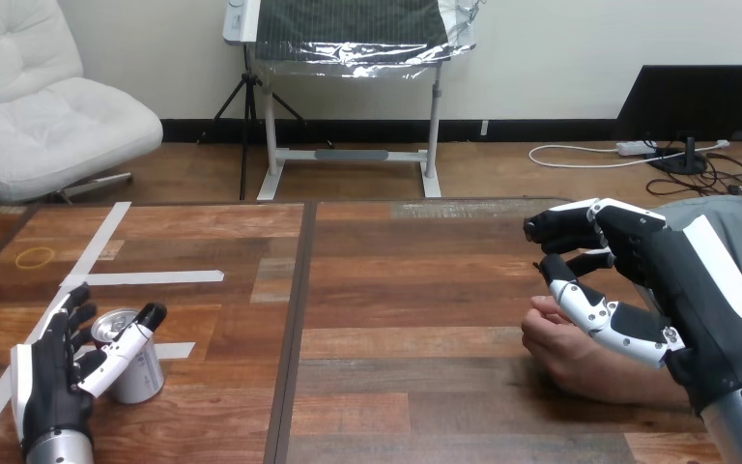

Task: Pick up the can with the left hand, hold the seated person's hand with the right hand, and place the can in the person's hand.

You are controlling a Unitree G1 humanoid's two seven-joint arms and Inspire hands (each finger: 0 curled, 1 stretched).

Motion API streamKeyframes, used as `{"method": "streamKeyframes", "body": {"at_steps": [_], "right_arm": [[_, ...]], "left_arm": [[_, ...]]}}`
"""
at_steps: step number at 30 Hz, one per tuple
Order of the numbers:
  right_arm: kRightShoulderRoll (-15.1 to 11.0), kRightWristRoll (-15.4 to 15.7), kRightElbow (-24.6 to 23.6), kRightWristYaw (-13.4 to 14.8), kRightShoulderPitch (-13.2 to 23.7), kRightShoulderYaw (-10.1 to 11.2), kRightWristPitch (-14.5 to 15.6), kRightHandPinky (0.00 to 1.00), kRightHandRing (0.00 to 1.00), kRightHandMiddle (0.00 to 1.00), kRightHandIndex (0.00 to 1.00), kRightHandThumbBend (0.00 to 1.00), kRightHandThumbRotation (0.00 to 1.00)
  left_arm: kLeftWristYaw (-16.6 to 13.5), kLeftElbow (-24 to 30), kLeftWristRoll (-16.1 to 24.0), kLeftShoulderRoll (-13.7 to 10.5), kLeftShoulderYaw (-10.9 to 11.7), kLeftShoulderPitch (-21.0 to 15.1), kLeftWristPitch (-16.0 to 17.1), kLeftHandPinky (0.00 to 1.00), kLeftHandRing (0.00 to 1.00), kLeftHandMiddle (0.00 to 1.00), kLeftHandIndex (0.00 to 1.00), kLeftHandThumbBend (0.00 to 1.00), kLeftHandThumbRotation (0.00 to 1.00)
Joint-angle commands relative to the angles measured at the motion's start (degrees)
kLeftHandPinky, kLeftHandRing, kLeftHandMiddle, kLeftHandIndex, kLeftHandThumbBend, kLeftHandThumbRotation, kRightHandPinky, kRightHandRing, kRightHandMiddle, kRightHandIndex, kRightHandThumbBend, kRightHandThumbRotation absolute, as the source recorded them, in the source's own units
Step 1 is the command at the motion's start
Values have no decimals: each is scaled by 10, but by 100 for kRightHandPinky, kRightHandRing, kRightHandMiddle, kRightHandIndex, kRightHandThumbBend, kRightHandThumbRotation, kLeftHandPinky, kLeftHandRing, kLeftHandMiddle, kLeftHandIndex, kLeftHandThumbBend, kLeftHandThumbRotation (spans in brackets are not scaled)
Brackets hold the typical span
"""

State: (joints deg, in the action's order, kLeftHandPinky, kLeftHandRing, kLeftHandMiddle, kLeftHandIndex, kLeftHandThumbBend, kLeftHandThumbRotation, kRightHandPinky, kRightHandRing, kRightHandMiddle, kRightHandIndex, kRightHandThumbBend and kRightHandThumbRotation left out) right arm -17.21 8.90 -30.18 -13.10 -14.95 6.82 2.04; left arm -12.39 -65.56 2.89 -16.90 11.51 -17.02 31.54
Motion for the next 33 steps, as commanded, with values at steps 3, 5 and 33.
{"method": "streamKeyframes", "body": {"at_steps": [3, 5, 33], "right_arm": [[-9, -4, -32, 0, 38, 5, 5, 62, 69, 69, 63, 32, 0], [-10, -4, -34, 0, 38, 4, 8, 62, 69, 69, 63, 32, 0], [-17, 3, -38, -3, 38, 2, 17, 63, 71, 70, 63, 33, 0]], "left_arm": [[21, -19, 15, 23, -26, -16, -23, 71, 81, 84, 85, 95, 43], [23, -16, 18, 21, -30, -16, -27, 71, 80, 84, 85, 96, 42], [45, 29, -1, 48, -36, -11, -33, 79, 84, 86, 87, 83, 28]]}}
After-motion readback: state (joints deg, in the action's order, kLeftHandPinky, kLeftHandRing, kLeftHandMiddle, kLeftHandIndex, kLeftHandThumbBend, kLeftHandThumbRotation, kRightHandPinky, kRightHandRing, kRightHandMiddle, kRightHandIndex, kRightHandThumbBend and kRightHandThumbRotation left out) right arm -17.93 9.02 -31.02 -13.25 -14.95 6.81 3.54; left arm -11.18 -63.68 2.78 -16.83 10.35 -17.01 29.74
